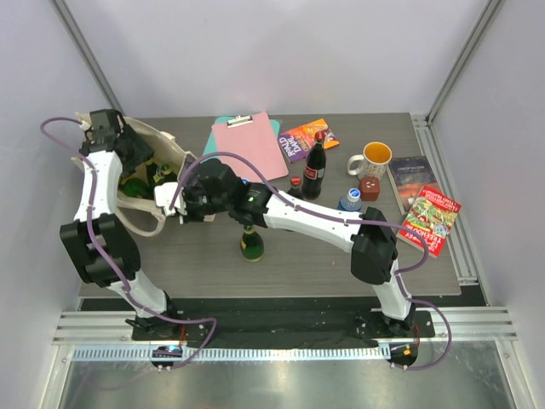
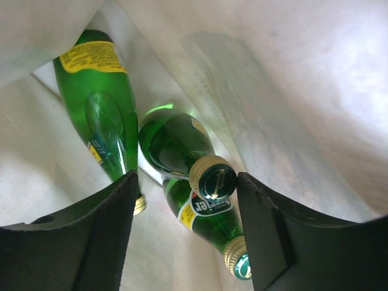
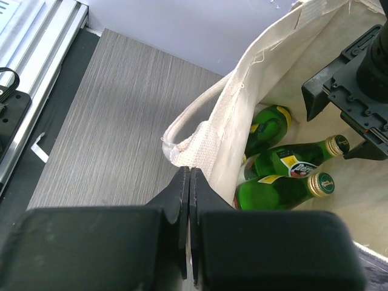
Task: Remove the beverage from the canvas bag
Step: Take out the drink from the canvas bag.
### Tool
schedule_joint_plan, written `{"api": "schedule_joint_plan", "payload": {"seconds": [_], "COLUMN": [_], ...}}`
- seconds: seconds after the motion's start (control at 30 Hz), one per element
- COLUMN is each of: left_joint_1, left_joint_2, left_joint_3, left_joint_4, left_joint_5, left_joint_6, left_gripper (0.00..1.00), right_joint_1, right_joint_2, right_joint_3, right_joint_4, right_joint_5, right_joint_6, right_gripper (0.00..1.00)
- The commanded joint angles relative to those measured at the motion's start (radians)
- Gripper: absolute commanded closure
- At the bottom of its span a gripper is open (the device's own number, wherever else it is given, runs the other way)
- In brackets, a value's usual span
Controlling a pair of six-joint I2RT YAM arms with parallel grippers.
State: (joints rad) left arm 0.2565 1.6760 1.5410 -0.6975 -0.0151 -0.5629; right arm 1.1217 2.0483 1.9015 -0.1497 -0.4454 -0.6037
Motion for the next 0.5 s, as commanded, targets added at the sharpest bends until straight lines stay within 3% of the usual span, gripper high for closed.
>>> {"api": "schedule_joint_plan", "payload": {"seconds": [0.0,0.4,0.47], "left_joint_1": [-0.008,-0.049,-0.056], "left_joint_2": [0.010,0.059,0.074], "left_joint_3": [0.051,0.100,0.111], "left_joint_4": [-0.011,-0.053,-0.057], "left_joint_5": [0.012,0.012,0.012], "left_joint_6": [0.024,0.031,0.031], "left_gripper": [0.35,0.36,0.40], "right_joint_1": [0.000,-0.005,-0.005], "right_joint_2": [-0.037,-0.037,-0.037], "right_joint_3": [0.002,-0.002,-0.002], "right_joint_4": [0.029,0.029,0.029], "right_joint_5": [0.002,0.007,0.007], "right_joint_6": [-0.002,-0.005,-0.005], "right_gripper": [0.99,0.99,0.99]}}
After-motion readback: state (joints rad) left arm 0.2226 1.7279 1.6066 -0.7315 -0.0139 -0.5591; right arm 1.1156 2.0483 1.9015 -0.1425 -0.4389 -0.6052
